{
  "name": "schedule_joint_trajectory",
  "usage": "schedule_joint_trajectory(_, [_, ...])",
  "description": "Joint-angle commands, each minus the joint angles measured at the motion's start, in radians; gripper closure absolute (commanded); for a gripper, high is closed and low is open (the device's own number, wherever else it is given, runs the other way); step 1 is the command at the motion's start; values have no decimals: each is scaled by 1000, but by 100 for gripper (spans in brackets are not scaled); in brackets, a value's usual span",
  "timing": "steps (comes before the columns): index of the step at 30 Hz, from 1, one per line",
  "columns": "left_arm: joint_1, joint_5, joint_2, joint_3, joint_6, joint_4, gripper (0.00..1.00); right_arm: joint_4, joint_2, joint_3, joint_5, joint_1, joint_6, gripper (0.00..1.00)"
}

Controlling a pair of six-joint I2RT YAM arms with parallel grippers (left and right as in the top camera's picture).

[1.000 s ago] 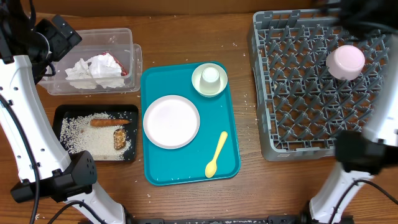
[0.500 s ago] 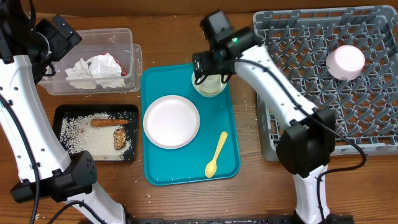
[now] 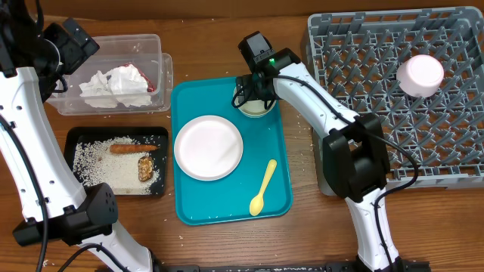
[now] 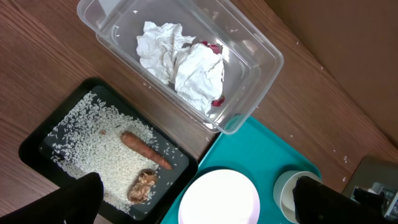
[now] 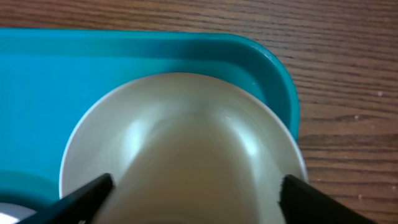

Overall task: Sort waste into correct bins and load items into the dishwasher
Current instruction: 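Grasp the white cup with the right gripper and lift it, then place the white cup at the right edge of the dish rack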

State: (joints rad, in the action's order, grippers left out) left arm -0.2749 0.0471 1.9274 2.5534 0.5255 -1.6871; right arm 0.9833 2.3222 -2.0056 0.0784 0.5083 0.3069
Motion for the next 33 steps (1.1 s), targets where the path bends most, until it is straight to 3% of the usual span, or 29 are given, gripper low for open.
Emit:
schedule_joint_trajectory(1, [7,-14,3,2,13,0,0,-10,-5,-2,11,-3,5,23])
schedule_joint_trajectory(9, [7,-14,3,2,13,0,0,48,-11,-69,10,-3,5,36])
schedule_joint_trajectory(21, [7,-14,3,2,13,0,0,437,-27,-587,70,-109,5,39])
schedule_joint_trajectory(27, [7,-14,3,2,13,0,0,632,-63,-849,161,-354,5,39])
schedule_joint_trajectory(33, [7,-14,3,2,13,0,0,688,-61,-890,179,-671,67,39])
